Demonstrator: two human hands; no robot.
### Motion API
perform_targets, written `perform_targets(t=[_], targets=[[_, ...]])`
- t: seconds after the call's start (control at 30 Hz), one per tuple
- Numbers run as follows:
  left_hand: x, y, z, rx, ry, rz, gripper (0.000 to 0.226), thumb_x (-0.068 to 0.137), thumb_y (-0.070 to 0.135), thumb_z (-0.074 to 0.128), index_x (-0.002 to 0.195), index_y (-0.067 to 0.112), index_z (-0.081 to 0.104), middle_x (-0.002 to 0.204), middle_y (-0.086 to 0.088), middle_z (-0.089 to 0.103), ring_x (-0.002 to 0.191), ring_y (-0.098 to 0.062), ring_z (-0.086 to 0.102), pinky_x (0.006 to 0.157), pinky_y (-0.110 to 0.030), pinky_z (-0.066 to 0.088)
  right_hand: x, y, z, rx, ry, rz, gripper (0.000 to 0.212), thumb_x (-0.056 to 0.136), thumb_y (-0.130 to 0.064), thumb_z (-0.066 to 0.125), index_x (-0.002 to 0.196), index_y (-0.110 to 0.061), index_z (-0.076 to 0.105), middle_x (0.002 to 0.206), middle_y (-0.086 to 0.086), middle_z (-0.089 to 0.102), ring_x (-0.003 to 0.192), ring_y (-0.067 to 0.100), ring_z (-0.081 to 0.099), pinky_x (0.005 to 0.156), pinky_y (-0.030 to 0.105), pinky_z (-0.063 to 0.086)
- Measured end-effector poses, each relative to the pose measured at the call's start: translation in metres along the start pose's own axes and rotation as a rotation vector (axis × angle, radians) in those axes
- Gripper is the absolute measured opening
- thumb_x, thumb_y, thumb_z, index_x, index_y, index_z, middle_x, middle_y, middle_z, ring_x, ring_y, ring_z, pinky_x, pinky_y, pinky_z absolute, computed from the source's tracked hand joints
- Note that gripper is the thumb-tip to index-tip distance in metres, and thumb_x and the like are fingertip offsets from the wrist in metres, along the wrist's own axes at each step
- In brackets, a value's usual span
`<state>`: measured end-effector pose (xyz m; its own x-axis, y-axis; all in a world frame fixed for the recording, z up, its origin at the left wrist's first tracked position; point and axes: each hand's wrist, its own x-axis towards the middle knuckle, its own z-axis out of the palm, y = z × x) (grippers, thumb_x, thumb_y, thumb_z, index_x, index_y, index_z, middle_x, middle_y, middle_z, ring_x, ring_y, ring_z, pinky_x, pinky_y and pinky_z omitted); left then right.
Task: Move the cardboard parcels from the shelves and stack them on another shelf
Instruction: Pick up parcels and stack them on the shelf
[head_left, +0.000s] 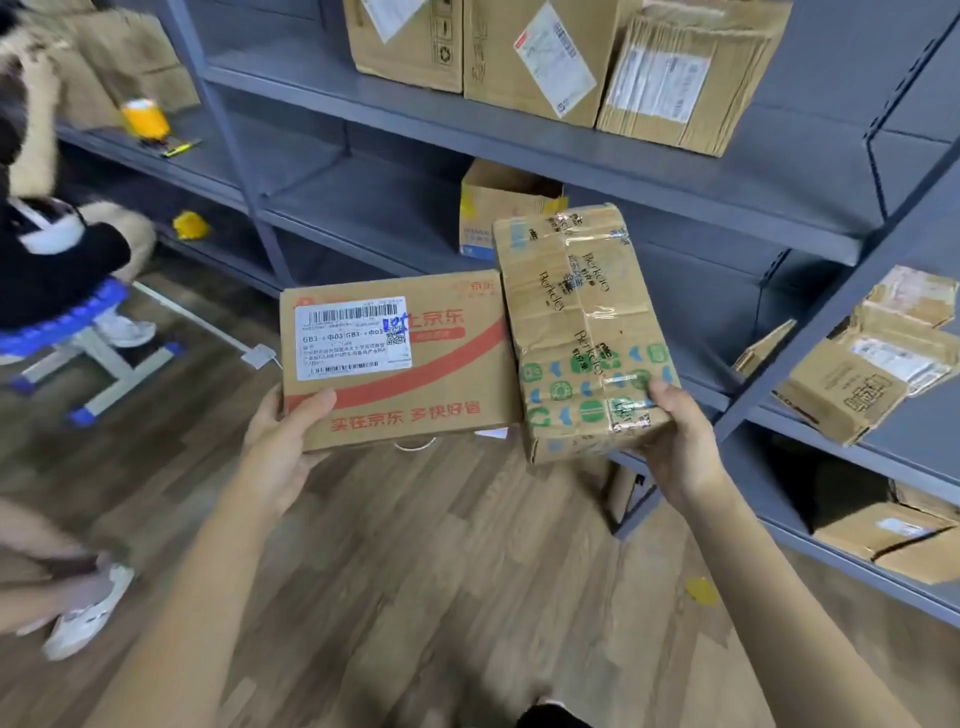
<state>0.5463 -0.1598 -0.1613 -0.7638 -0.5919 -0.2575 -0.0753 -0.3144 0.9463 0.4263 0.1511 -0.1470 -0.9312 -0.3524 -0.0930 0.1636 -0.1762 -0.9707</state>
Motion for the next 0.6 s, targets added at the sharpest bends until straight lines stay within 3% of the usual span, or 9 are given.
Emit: perform_targets(t=[0.07, 0.17, 0.3, 0.43, 0.5, 0.6], targets=[[0.018, 0.015, 0.005, 0.001, -0.028, 0.033, 0.021, 0.091, 0.011, 0.055, 0.107, 0.025, 0.052, 0.093, 0.006, 0.069, 0.077, -0.005, 0.069, 0.068, -0.029, 0.055, 0.018, -0.018, 0.007, -0.037, 0.03, -0.056, 0.035, 0.08, -0.034, 0.043, 0.088, -0.027, 0.075, 0.092, -0.005, 0.075, 0.087, 0.014, 0.071, 0.064, 0.031, 0.057], [0.046, 0.033, 0.018, -0.022, -0.061, 0.059, 0.029, 0.091, 0.013, 0.056, 0.118, 0.02, 0.049, 0.107, 0.001, 0.066, 0.091, -0.013, 0.065, 0.081, -0.038, 0.052, 0.051, -0.038, 0.014, -0.04, 0.07, -0.128, 0.028, 0.083, -0.03, 0.045, 0.09, -0.024, 0.071, 0.085, -0.007, 0.075, 0.079, 0.011, 0.071, 0.056, 0.024, 0.054], [0.089, 0.054, 0.039, -0.052, -0.098, 0.079, 0.038, 0.091, 0.016, 0.057, 0.127, 0.017, 0.047, 0.113, -0.003, 0.065, 0.1, -0.017, 0.063, 0.087, -0.042, 0.051, 0.092, -0.054, 0.022, -0.016, 0.084, -0.176, 0.022, 0.086, -0.029, 0.044, 0.091, -0.022, 0.064, 0.078, -0.011, 0.073, 0.071, 0.007, 0.069, 0.053, 0.02, 0.052], [0.135, 0.082, 0.064, -0.047, -0.163, 0.141, 0.024, 0.091, 0.016, 0.057, 0.113, 0.023, 0.052, 0.108, 0.001, 0.066, 0.098, -0.016, 0.064, 0.082, -0.039, 0.052, 0.128, -0.068, 0.021, 0.022, 0.099, -0.244, 0.023, 0.093, -0.023, 0.036, 0.095, -0.019, 0.058, 0.072, -0.013, 0.071, 0.063, 0.003, 0.066, 0.047, 0.014, 0.046], [0.155, 0.098, 0.082, -0.039, -0.211, 0.161, 0.019, 0.091, 0.016, 0.056, 0.107, 0.026, 0.053, 0.103, 0.003, 0.067, 0.093, -0.012, 0.066, 0.078, -0.036, 0.052, 0.142, -0.078, 0.019, 0.043, 0.141, -0.25, 0.024, 0.083, -0.03, 0.04, 0.096, -0.023, 0.06, 0.076, -0.013, 0.072, 0.068, 0.005, 0.067, 0.05, 0.016, 0.048], [0.183, 0.117, 0.109, -0.034, -0.301, 0.183, 0.024, 0.091, 0.017, 0.056, 0.113, 0.024, 0.051, 0.109, 0.001, 0.067, 0.099, -0.015, 0.065, 0.082, -0.039, 0.052, 0.157, -0.094, 0.013, 0.068, 0.251, -0.286, 0.031, 0.074, -0.034, 0.04, 0.082, -0.029, 0.07, 0.075, -0.014, 0.071, 0.067, 0.004, 0.066, 0.054, 0.016, 0.045]])
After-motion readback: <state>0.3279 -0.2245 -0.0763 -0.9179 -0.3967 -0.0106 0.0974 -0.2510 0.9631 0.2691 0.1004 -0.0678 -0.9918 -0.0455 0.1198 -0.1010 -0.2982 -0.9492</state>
